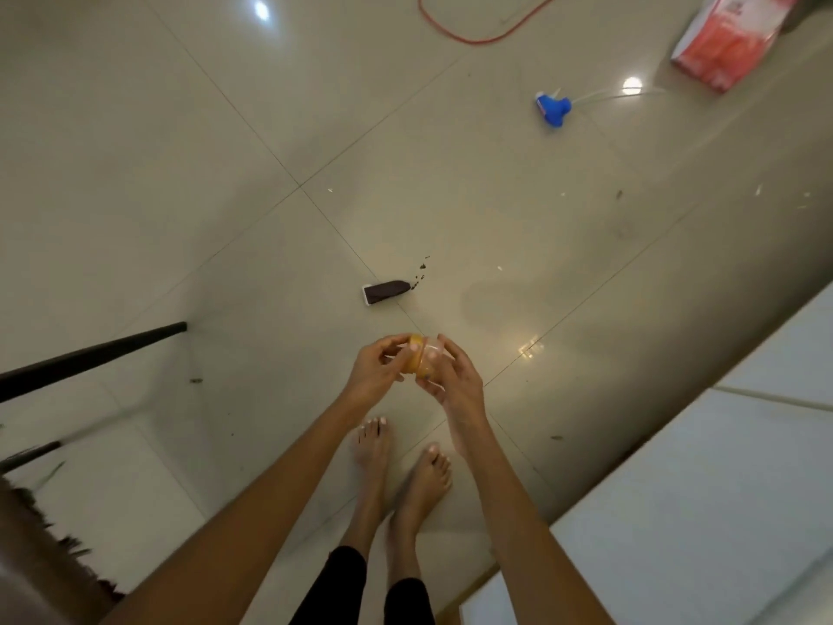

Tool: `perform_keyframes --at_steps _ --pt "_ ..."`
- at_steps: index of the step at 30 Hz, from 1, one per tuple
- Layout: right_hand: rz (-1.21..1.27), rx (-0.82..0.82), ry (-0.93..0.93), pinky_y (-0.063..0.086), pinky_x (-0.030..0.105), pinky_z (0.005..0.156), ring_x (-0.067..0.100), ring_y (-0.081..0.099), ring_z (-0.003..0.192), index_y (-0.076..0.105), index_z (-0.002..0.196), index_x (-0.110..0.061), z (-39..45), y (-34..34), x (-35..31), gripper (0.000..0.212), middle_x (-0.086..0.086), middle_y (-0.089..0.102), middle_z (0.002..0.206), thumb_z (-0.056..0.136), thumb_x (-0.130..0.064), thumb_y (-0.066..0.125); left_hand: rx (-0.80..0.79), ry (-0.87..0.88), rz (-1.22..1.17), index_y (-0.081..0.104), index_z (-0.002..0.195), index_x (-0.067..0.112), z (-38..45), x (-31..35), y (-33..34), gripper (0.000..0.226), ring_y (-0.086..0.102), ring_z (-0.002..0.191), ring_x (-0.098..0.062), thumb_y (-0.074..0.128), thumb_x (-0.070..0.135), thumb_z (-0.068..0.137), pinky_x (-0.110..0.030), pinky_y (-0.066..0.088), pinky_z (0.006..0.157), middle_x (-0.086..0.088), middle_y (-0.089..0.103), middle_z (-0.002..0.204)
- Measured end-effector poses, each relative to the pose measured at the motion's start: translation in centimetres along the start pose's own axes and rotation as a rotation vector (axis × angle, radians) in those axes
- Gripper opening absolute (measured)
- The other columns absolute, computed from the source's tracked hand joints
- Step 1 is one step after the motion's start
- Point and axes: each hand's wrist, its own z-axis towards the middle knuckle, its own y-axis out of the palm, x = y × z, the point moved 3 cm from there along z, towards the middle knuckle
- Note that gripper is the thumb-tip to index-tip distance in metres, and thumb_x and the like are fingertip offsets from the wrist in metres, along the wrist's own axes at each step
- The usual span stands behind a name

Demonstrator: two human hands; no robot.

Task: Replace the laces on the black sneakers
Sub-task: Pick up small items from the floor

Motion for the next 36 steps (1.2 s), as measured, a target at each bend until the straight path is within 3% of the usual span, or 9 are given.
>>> perform_keyframes --at_steps 7,11,15,18,21,26,30,33,36 --pt "-0.048 -0.046 -0.051 0.057 0.028 0.077 0.022 0.064 0.106 0.058 0.126 -0.020 -0.9 -1.3 -0.8 0.045 0.007 0.062 0.121 0.083 -0.017 0.071 -0.010 -0.093 -0.009 0.066 0.105 0.004 -0.7 0.7 1.1 0.034 0.055 0.061 -0.010 0.055 0.034 0.093 -0.015 0.048 0.054 -0.002 0.061 0.071" --pt "0.087 0.038 0.052 0.058 0.029 0.072 0.028 0.067 0.100 0.063 0.118 -0.009 -1.3 -2.0 -0.6 0.037 0.018 0.065 0.115 0.088 -0.028 0.064 -0.048 0.014 0.025 0.065 0.112 0.011 -1.4 1.8 1.9 0.029 0.059 0.074 -0.008 0.065 0.026 0.087 -0.015 0.050 0.063 -0.001 0.065 0.092" --pt "0.144 0.032 0.150 0.058 0.025 0.068 0.019 0.068 0.081 0.063 0.113 -0.003 -1.4 -2.6 -0.6 0.047 0.016 0.068 0.098 0.088 -0.043 0.060 -0.232 0.026 0.029 0.059 0.121 0.027 -1.7 2.1 2.2 0.040 0.058 0.107 -0.015 0.068 0.013 0.085 -0.027 0.052 0.089 0.004 0.058 0.119" --pt "0.190 0.036 0.156 0.057 0.026 0.069 0.016 0.067 0.075 0.065 0.105 -0.006 -1.6 -2.2 -0.2 0.040 0.011 0.068 0.089 0.089 -0.042 0.058 -0.293 0.043 -0.046 0.047 0.132 0.029 -1.8 1.9 2.7 0.051 0.043 0.129 -0.013 0.063 0.011 0.088 -0.036 0.039 0.108 0.003 0.046 0.137" --pt "0.263 0.006 0.087 0.056 0.028 0.077 0.018 0.068 0.087 0.064 0.111 -0.010 -1.7 -0.8 0.2 0.033 0.011 0.068 0.098 0.091 -0.035 0.058 -0.075 -0.057 -0.068 0.027 0.145 0.027 -1.6 1.5 3.1 0.069 0.022 0.139 -0.011 0.059 0.045 0.087 -0.031 0.028 0.110 0.003 0.022 0.149" --pt "0.256 0.025 0.026 0.056 0.031 0.082 0.019 0.067 0.094 0.061 0.121 -0.011 -2.1 0.5 1.3 0.038 0.011 0.068 0.109 0.091 -0.034 0.059 0.202 -0.003 0.295 0.057 0.107 0.016 -1.4 0.6 3.0 0.044 0.053 0.105 -0.020 0.056 0.055 0.085 -0.033 0.049 0.086 -0.003 0.053 0.108" --pt "0.301 0.091 0.083 0.057 0.028 0.076 0.020 0.068 0.092 0.062 0.115 -0.009 -1.9 -0.5 1.3 0.034 0.015 0.067 0.107 0.091 -0.032 0.059 -0.076 -0.030 0.081 0.058 0.123 0.021 -1.3 0.8 2.5 0.033 0.056 0.113 -0.021 0.062 0.024 0.090 -0.030 0.048 0.092 0.000 0.058 0.119" --pt "0.289 0.115 0.144 0.057 0.027 0.072 0.020 0.067 0.087 0.061 0.110 -0.010 -1.4 -1.1 1.2 0.033 0.016 0.065 0.104 0.090 -0.035 0.059 -0.263 -0.070 -0.206 0.035 0.142 0.026 -1.9 1.4 2.3 0.069 0.034 0.135 -0.015 0.057 -0.006 0.086 -0.028 0.037 0.101 0.001 0.039 0.144" --pt "0.295 0.086 0.137 0.057 0.027 0.072 0.021 0.067 0.089 0.063 0.111 -0.010 -1.2 -0.9 1.1 0.031 0.017 0.064 0.107 0.090 -0.031 0.060 -0.156 -0.111 -0.102 0.019 0.149 0.027 -1.7 1.6 2.4 0.077 0.025 0.138 -0.015 0.065 0.020 0.087 -0.030 0.031 0.105 -0.001 0.024 0.149"
